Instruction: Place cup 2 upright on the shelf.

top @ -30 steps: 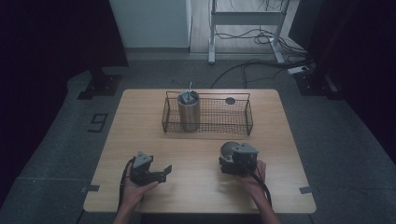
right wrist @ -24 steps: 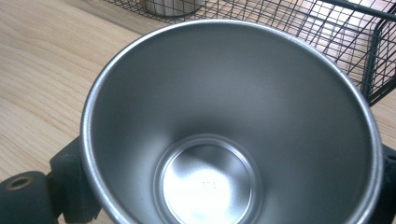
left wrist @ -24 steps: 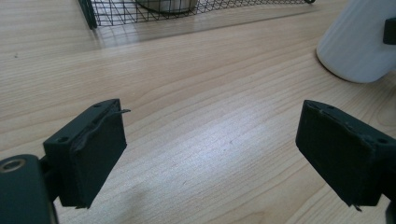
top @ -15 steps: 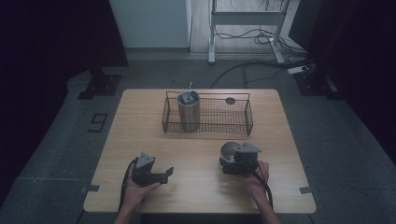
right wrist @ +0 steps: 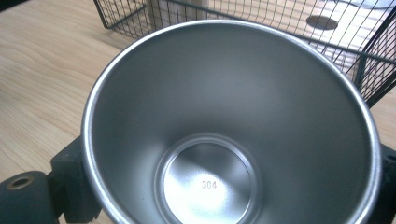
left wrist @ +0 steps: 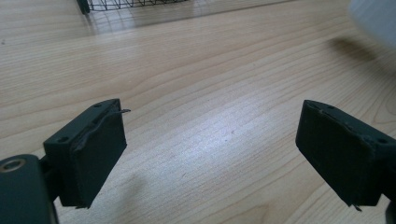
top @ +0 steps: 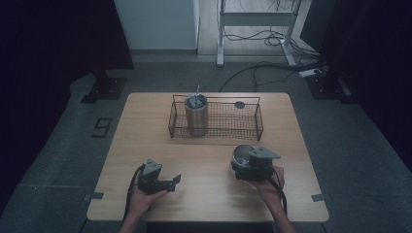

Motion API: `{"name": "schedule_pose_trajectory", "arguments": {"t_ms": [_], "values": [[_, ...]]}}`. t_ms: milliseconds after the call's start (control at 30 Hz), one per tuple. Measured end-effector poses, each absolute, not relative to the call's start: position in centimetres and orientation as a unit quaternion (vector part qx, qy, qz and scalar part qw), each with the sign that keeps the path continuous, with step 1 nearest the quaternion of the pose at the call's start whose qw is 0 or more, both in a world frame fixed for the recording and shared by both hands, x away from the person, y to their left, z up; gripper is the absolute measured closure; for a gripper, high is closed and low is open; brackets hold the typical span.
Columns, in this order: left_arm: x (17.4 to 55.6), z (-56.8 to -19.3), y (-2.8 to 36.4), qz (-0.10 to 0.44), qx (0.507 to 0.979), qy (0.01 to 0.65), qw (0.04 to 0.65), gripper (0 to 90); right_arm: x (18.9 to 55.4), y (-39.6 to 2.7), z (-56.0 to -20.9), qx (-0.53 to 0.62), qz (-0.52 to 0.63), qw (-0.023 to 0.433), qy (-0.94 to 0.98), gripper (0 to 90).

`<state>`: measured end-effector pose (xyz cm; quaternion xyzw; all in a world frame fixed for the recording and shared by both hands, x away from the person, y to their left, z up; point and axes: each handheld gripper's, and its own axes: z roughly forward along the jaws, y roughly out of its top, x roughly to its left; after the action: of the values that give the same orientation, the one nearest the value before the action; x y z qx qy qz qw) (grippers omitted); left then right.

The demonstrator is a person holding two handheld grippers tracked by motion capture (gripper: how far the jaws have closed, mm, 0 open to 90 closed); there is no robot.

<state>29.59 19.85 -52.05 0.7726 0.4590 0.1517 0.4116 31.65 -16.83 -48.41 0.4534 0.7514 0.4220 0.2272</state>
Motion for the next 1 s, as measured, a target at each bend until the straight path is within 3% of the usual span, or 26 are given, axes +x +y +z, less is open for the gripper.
{"name": "schedule_pose_trajectory", "arguments": {"t_ms": [1000], "values": [[29.9,-52.7,19.1,0.141,0.785,0.454,0.397,9.5,31.8,-18.0,-44.7,0.448,0.444,0.229,0.742,7.3]]}}
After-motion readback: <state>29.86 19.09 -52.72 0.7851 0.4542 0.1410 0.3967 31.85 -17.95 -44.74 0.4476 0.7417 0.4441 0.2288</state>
